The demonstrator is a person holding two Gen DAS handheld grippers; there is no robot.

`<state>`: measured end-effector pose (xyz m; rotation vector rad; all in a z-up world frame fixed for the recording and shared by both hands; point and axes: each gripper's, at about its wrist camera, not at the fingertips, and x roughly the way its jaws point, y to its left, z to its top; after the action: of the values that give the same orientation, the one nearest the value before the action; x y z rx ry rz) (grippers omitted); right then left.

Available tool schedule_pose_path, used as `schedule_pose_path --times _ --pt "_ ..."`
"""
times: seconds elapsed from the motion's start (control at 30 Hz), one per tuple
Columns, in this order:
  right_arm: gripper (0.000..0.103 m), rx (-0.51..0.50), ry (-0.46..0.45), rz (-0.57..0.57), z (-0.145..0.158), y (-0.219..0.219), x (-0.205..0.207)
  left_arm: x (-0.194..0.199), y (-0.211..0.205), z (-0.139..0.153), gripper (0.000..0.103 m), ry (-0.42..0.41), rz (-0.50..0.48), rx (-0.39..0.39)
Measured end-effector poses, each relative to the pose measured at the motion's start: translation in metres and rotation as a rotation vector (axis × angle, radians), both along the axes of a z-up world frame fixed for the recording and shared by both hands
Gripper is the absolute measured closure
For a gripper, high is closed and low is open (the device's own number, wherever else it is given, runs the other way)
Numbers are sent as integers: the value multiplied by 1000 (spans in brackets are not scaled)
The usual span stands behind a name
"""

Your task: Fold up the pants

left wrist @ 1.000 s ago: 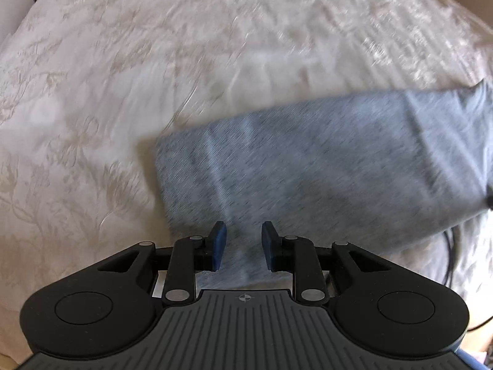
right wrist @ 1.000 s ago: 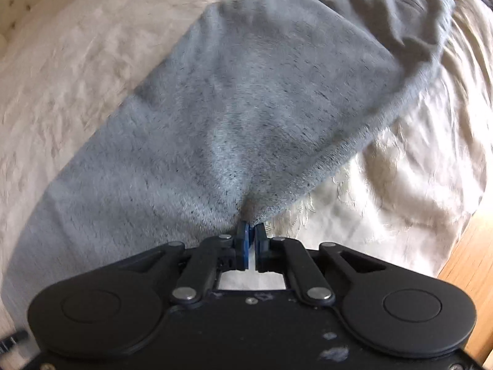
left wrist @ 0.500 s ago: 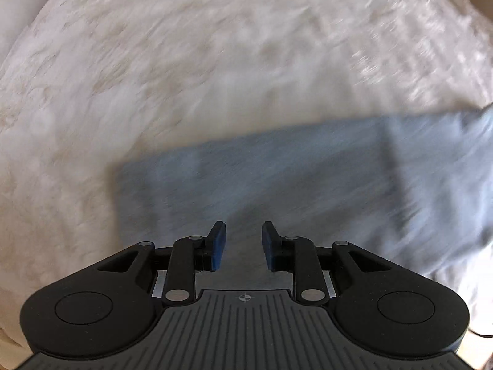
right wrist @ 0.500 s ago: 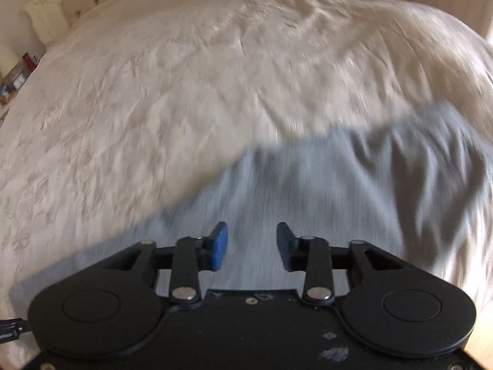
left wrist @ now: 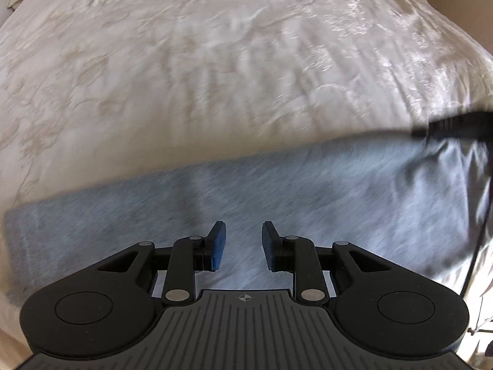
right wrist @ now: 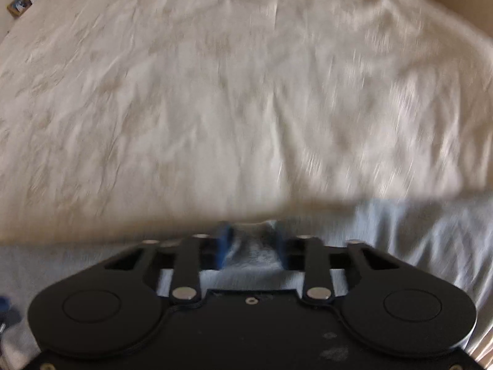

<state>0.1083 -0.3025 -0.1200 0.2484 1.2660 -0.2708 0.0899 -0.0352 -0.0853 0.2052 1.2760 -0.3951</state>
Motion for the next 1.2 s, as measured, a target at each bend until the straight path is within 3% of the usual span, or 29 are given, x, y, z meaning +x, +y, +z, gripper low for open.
schedule_pose_path --times 0.2,0.37,0.6,0.73,0.83,0.97,1.07,1.2 --pt "93 68 -29 -19 -9 2 -54 17 -54 1 78 -18 -56 -32" --pt "94 88 -52 -26 -19 3 -70 26 -105 -5 78 -32 -138 -57" --pt "94 98 -81 -21 -21 0 -78 28 -163 -34 78 118 -226 -155" --pt "93 109 -98 0 -18 -1 -92 27 -186 -57 78 113 -263 -79" --pt "87 101 -134 23 -5 -7 -93 37 -190 -71 78 96 -226 -32" --pt "81 67 -203 13 21 -23 -91 46 -188 -73 78 149 -166 -104" --pt "65 14 -235 -8 33 -42 -84 42 -195 -69 78 161 -211 -139" --pt "65 -38 -235 -36 34 -69 -72 34 -209 -60 78 214 -303 -246"
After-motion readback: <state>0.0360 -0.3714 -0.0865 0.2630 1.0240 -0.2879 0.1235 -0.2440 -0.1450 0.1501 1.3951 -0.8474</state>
